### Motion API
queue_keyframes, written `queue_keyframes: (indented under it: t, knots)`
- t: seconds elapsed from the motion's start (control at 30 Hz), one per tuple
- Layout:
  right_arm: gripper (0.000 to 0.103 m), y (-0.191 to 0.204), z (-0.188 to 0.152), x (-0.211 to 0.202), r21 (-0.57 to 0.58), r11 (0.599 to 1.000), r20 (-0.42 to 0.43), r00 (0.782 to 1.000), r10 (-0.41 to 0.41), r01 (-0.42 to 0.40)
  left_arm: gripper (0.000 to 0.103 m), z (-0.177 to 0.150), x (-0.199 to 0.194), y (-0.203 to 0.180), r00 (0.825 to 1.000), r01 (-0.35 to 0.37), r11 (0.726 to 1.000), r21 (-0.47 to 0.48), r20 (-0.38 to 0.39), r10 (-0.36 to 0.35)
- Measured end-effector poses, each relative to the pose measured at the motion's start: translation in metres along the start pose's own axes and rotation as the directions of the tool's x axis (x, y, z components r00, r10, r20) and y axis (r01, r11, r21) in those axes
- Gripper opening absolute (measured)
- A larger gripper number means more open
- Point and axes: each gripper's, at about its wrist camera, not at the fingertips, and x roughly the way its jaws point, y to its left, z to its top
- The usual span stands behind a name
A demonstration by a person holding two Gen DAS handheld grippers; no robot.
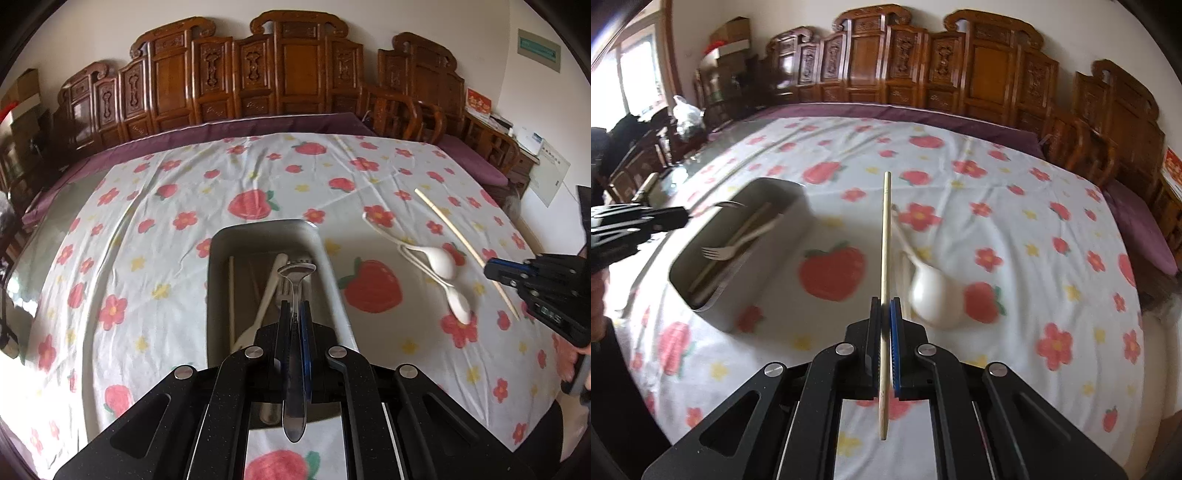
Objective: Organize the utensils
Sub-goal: 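Carry the steel spoon and chopstick over the tray with both tools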
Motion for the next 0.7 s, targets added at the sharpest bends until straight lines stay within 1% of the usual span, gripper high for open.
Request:
queue_keyframes:
  t: [0.17,0.33,0.7]
  knots:
    - [0.006,0.028,0.007,-0.004,-0.030,0.999,0.011,0.999,0.044,-0.043,0.004,-0.001,0.013,0.011,1.000,-0.004,1.000,-0.025,-0.007,0.004]
    - [0.006,0.049,0.011,-0.001,-0.053,0.996,0.001,0.997,0.073,-0.073,0.004,0.000,0.026,0.020,1.000,0.002,0.999,-0.041,-0.015,-0.003]
    - [0.006,0.072,0.020,0.015,-0.047,0.992,-0.017,0.993,0.119,-0.120,0.004,0.004,0.048,0.038,1.000,0.019,0.997,-0.068,-0.014,-0.021]
